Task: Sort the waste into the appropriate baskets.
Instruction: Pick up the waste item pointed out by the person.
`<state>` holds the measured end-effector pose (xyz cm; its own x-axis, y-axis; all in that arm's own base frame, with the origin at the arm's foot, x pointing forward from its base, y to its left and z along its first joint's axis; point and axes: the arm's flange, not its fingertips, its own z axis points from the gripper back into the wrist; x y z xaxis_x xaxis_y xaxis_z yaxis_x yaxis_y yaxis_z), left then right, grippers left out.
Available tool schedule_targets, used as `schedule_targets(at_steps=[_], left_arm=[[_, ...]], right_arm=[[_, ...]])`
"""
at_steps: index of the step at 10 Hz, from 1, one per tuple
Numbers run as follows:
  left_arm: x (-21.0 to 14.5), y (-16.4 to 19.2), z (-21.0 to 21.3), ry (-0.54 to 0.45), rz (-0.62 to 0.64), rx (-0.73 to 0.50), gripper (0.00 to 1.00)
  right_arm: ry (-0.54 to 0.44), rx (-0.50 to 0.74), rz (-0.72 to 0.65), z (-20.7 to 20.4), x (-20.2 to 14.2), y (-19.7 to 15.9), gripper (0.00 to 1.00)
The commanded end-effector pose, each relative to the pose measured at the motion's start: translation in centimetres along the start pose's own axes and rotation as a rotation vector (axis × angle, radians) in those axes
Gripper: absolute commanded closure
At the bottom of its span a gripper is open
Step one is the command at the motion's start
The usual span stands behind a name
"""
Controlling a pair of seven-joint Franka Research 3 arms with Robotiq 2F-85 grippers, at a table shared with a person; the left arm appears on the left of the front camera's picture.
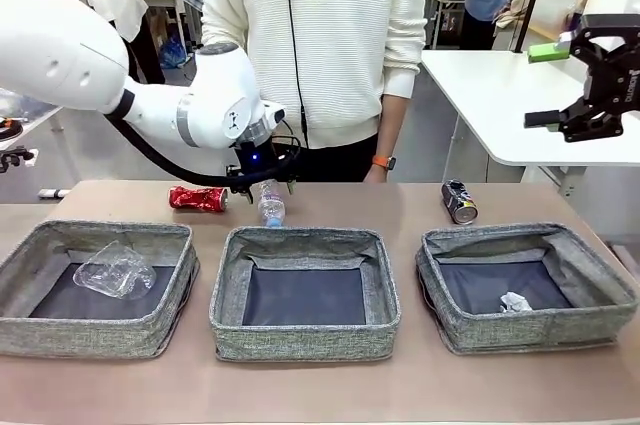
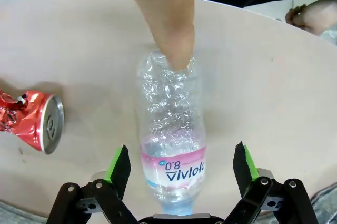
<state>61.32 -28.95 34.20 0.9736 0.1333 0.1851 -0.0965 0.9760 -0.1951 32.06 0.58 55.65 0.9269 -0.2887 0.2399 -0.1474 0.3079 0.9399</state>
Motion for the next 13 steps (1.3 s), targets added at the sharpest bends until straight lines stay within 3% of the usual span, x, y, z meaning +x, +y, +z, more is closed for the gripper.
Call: schedule_targets(at_steps=[1,4,7,8,10,11,13], left_arm=[[0.3,-0.5,-0.3,-0.05,0.016,0.057,0.0],[0.1,-0.6,-1.0,-0.055,0.007,0.098,0.0],[-0.1,-0.8,-1.3,-0.07,-0.002,0.112,0.86],[-0.1,-0.8,-1.4,-0.067,0.005,0.124,1.0],[-0.1,-0.6,-1.8,-0.046,-0.002,0.153,1.0],[-0.1,-0.6,-1.8,-0.046,-0.003,0.161,0.95],[-0.1,-0.6,-1.7,-0.044,-0.004,0.161,1.0]], right_arm=[[0.003,-0.001,-0.021,0.0,0.0,0.3,0.0],[0.003,-0.001,-0.021,0.0,0.0,0.3,0.0],[0.003,-0.001,-0.021,0.0,0.0,0.3,0.0],[0.003,-0.001,-0.021,0.0,0.0,0.3,0.0],[0.003,-0.001,-0.021,0.0,0.0,0.3,0.0],[0.003,-0.001,-0.021,0.0,0.0,0.3,0.0],[0.003,-0.001,-0.021,0.0,0.0,0.3,0.0]])
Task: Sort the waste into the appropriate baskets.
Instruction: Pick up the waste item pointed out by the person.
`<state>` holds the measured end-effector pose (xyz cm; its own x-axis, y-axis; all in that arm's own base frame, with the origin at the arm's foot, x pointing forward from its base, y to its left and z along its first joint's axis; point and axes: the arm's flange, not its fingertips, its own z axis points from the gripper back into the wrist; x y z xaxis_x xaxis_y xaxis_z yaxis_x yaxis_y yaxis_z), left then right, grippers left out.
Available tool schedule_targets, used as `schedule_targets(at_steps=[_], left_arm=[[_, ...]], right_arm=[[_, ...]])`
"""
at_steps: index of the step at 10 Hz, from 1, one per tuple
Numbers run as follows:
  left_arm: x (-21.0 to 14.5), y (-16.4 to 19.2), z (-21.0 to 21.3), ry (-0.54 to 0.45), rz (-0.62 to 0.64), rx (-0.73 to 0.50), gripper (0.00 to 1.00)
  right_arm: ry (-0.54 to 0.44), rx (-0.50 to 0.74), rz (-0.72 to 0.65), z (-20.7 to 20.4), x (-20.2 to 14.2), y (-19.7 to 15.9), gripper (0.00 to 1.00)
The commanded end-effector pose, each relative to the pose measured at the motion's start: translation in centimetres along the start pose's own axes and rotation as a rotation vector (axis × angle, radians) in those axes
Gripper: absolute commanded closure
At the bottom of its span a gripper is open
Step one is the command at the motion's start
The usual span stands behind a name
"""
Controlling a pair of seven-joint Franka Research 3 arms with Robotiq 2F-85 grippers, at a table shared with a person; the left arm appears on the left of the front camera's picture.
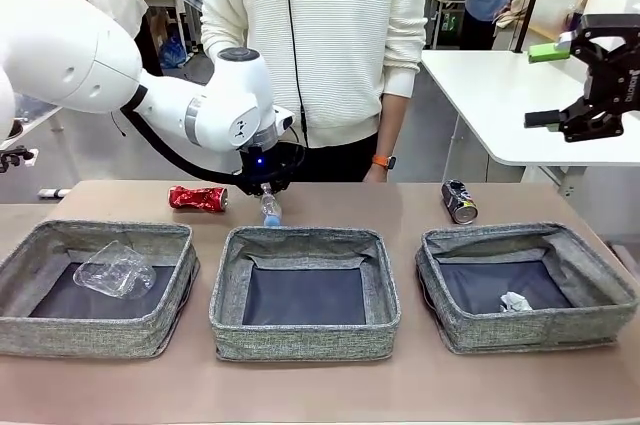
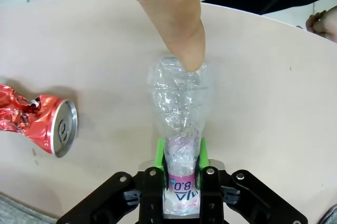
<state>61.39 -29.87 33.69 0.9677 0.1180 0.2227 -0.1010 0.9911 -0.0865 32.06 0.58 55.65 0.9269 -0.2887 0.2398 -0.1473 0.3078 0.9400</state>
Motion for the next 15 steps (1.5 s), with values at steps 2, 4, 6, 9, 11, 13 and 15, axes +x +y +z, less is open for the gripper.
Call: schedule_targets(at_steps=[2,4,6,9,11,13,15], left_arm=[[0.0,0.2,-1.1,0.008,0.004,0.049,1.0],[-0.2,0.1,-0.9,0.037,-0.009,0.031,1.0],[-1.6,-2.2,2.5,0.144,-0.133,-0.174,1.0],[-4.3,-9.6,12.0,-0.021,-0.235,-0.339,1.0],[-5.8,-10.9,18.8,-0.087,-0.263,-0.318,1.0],[-9.1,-6.5,23.7,0.175,-0.079,0.081,1.0],[-7.5,-9.2,23.0,-0.002,-0.167,-0.177,1.0]], right_arm=[[0.003,-0.001,-0.021,0.0,0.0,0.3,0.0],[0.003,-0.001,-0.021,0.0,0.0,0.3,0.0],[0.003,-0.001,-0.021,0.0,0.0,0.3,0.0],[0.003,-0.001,-0.021,0.0,0.0,0.3,0.0],[0.003,-0.001,-0.021,0.0,0.0,0.3,0.0],[0.003,-0.001,-0.021,0.0,0.0,0.3,0.0],[0.003,-0.001,-0.021,0.0,0.0,0.3,0.0]])
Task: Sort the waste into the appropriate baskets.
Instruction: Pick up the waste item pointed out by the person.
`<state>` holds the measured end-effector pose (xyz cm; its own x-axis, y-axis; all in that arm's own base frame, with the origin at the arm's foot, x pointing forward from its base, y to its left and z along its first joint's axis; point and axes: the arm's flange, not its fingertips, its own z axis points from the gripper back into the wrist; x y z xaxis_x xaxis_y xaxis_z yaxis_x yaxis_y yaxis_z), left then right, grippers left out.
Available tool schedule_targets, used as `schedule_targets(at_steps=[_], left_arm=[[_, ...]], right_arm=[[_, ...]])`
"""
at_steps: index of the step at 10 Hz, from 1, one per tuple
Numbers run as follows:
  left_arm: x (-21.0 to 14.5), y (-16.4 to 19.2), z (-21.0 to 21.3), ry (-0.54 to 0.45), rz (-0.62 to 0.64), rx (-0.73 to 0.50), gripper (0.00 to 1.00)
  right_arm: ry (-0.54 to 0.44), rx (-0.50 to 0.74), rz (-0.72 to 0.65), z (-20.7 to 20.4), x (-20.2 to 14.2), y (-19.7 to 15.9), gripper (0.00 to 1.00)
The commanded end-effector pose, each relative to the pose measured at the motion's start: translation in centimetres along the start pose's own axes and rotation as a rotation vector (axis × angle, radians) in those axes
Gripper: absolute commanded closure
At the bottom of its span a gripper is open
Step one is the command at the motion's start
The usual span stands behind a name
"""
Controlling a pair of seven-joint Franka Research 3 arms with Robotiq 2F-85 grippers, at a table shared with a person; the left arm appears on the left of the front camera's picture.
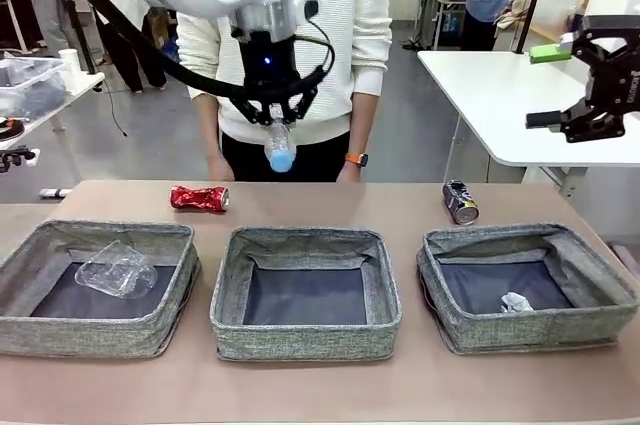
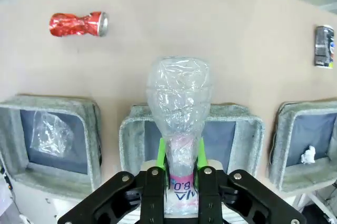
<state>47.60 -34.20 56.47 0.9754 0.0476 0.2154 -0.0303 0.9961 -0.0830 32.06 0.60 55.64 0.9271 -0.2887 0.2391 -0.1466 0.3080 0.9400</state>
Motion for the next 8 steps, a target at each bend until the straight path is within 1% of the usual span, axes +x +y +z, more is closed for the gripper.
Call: schedule_targets(at_steps=[1,2,3,4,5,6,7,8], left_arm=[[1.7,-4.2,-2.1,-0.021,-0.098,-0.163,1.0],[1.7,-4.2,-2.1,-0.021,-0.098,-0.163,1.0],[0.2,-1.5,-0.5,-0.011,-0.022,-0.04,0.78],[-1.4,-0.4,0.2,0.081,-0.049,-0.123,0.78],[-2.8,-0.3,3.4,0.04,-0.014,-0.104,0.78],[-4.2,-0.4,7.1,0.039,0.007,-0.092,0.78],[-5.5,-0.7,11.0,0.038,-0.019,-0.095,0.78],[-6.4,-1.1,16.0,0.012,-0.069,-0.085,0.78]], right_arm=[[0.003,-0.001,-0.02,0.0,0.0,0.3,0.0],[0.003,-0.001,-0.02,0.0,0.0,0.3,0.0],[0.003,-0.001,-0.02,0.0,0.0,0.3,0.0],[0.003,-0.001,-0.02,0.0,0.0,0.3,0.0],[0.003,-0.001,-0.02,0.0,0.0,0.3,0.0],[0.003,-0.001,-0.02,0.0,0.0,0.3,0.0],[0.003,-0.001,-0.02,0.0,0.0,0.3,0.0],[0.003,-0.001,-0.02,0.0,0.0,0.3,0.0]])
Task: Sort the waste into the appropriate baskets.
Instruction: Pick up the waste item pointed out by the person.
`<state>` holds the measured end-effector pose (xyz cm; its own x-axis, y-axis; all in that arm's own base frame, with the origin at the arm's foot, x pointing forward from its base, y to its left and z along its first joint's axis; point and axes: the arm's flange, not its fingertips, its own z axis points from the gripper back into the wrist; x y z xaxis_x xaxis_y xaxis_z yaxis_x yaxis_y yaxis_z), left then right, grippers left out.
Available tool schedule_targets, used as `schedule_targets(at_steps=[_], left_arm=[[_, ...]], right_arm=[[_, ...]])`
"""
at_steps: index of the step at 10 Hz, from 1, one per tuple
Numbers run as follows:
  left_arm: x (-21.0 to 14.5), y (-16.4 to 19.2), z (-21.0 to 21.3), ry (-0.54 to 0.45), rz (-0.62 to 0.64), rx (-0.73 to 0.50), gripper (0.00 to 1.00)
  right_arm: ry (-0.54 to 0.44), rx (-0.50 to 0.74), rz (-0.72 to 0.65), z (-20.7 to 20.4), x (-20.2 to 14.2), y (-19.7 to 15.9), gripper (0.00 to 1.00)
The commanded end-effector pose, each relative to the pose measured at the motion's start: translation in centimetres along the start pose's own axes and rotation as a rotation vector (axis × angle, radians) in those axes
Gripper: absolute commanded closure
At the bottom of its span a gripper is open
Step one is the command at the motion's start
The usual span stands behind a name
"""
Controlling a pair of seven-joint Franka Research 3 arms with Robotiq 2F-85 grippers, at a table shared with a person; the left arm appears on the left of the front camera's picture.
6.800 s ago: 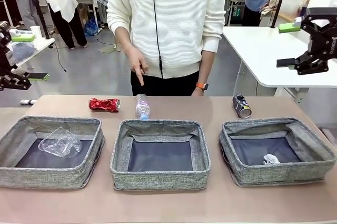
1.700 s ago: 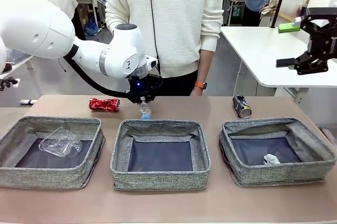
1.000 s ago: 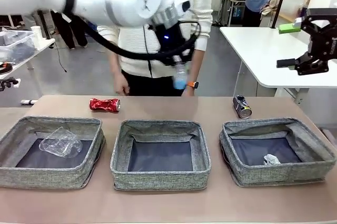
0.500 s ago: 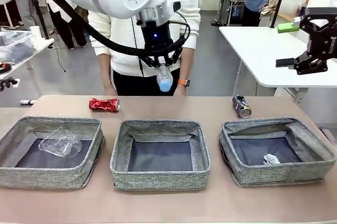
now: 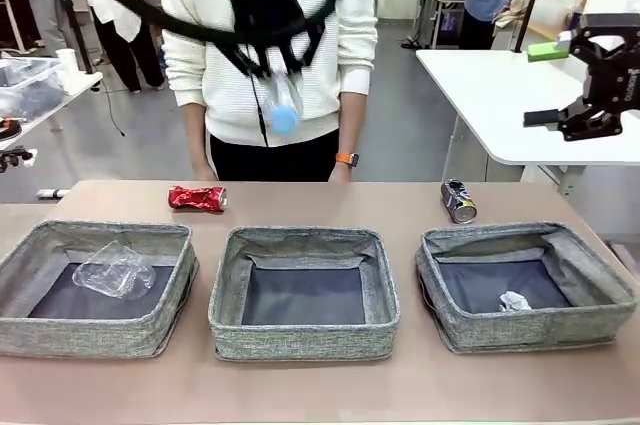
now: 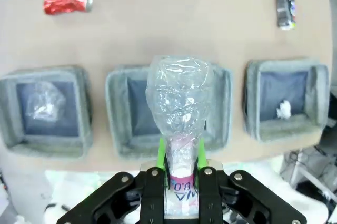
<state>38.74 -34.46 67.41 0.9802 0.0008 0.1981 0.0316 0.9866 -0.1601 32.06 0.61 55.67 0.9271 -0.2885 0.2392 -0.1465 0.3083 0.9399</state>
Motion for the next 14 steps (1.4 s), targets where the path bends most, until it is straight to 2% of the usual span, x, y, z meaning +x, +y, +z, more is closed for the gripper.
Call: schedule_targets(at_steps=[1,2,4,6,9,14], left_arm=[[-0.9,-1.2,7.7,-0.033,-0.063,0.014,0.78],[-1.2,-2.1,10.9,-0.109,-0.06,0.032,0.78],[-1.3,-3.7,14.1,-0.164,-0.07,0.079,0.78],[-0.7,-4.5,13.8,-0.156,-0.082,0.051,0.78],[0.4,-4.8,10.8,-0.054,-0.11,0.039,0.78],[1.3,-5.5,9.7,-0.024,-0.09,0.071,0.78]], right_arm=[[0.003,-0.001,-0.02,0.0,0.0,0.3,0.0],[0.003,-0.001,-0.02,0.0,0.0,0.3,0.0],[0.003,-0.001,-0.02,0.0,0.0,0.3,0.0],[0.003,-0.001,-0.02,0.0,0.0,0.3,0.0],[0.003,-0.001,-0.02,0.0,0.0,0.3,0.0],[0.003,-0.001,-0.02,0.0,0.0,0.3,0.0]])
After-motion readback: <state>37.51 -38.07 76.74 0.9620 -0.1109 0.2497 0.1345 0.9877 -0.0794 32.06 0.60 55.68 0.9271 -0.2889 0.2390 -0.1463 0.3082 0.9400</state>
